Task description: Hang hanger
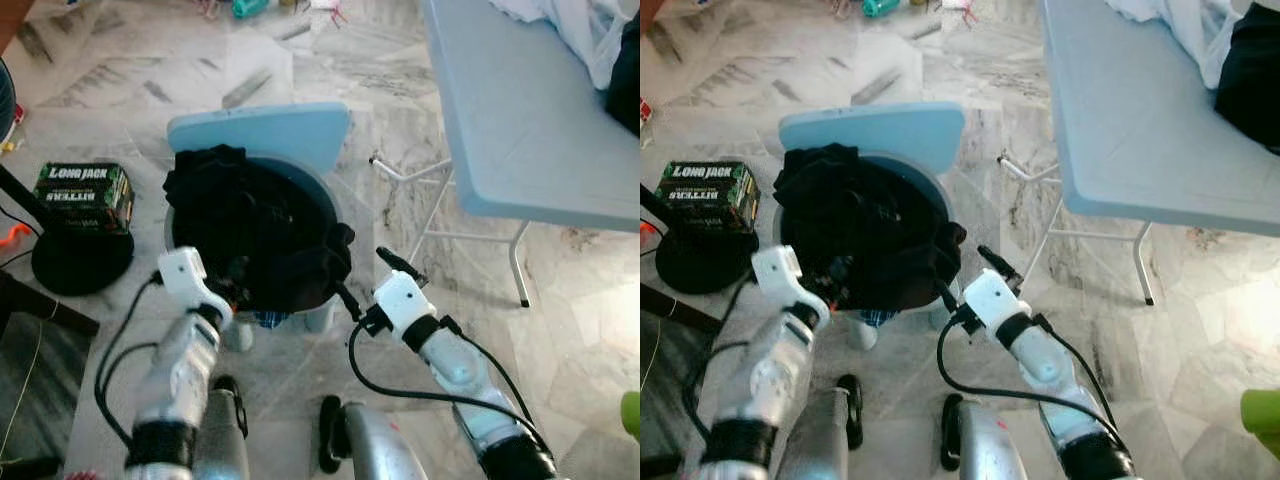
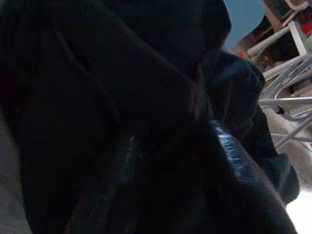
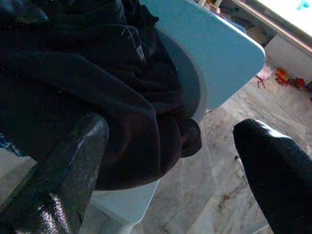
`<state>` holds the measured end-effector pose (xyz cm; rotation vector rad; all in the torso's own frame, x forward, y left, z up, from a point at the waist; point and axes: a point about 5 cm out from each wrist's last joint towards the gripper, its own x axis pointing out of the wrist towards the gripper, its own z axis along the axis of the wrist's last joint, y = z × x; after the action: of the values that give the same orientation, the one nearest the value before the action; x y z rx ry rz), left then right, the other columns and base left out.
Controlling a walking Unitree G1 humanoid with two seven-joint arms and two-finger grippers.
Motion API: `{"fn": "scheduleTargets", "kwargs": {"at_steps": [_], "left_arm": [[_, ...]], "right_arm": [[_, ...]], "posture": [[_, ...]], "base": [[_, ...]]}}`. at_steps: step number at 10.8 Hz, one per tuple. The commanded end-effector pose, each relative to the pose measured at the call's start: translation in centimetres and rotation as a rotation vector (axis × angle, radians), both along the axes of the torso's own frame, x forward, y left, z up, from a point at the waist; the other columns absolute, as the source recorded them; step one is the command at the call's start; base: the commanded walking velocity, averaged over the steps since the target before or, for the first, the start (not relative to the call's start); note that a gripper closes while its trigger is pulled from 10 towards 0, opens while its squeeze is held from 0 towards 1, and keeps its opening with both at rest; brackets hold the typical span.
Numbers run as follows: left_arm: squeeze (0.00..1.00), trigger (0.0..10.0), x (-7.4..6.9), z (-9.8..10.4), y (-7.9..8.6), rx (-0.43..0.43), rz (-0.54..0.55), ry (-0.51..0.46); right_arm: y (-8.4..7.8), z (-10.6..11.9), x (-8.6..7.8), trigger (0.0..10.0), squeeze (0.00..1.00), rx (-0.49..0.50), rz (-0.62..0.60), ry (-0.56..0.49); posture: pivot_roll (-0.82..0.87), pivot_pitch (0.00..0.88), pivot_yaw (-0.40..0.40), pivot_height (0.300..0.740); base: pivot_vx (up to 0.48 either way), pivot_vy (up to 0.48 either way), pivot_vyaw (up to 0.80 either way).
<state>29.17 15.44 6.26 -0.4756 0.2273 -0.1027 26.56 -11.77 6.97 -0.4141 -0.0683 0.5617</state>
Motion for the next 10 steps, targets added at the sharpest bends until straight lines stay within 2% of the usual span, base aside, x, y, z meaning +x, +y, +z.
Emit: {"fn": "scheduleTargets", "kwargs": {"at_steps": [1, 5, 8, 9, 10], "left_arm": [[0.00, 0.0, -0.2, -0.8, 0.0, 0.019, -0.006, 0.025], [0.00, 0.0, 1.3, 0.0, 1.1, 0.190, -0.061, -0.051], [0.00, 0.0, 1.9, 0.2, 1.0, 0.228, -0.078, -0.078], [0.00, 0.0, 2.0, 0.5, 1.1, 0.265, -0.075, -0.111], [0.00, 0.0, 2.1, 1.4, 1.0, 0.364, -0.091, -0.194]], "right_arm": [[-0.3, -0.3, -0.2, 10.0, 0.00, -0.013, -0.003, 0.010], [-0.4, -0.5, -0.2, 10.0, 0.00, -0.017, -0.018, 0.011], [-0.2, -0.4, 0.0, 10.0, 0.00, -0.013, -0.022, 0.005], [-0.2, -0.4, 0.1, 10.0, 0.00, -0.014, -0.023, 0.003], [-0.2, -0.4, 0.1, 10.0, 0.00, -0.015, -0.021, 0.001]], "posture": [[0.01, 0.235, -0.125, 0.740], [0.00, 0.221, -0.109, 0.740], [0.01, 0.210, -0.105, 0.740], [0.01, 0.209, -0.106, 0.740], [0.01, 0.208, -0.107, 0.740]], "base": [[0.000, 0.000, 0.00], [0.000, 0.000, 0.00], [0.000, 0.000, 0.00], [0.000, 0.000, 0.00], [0.000, 0.000, 0.00]]}}
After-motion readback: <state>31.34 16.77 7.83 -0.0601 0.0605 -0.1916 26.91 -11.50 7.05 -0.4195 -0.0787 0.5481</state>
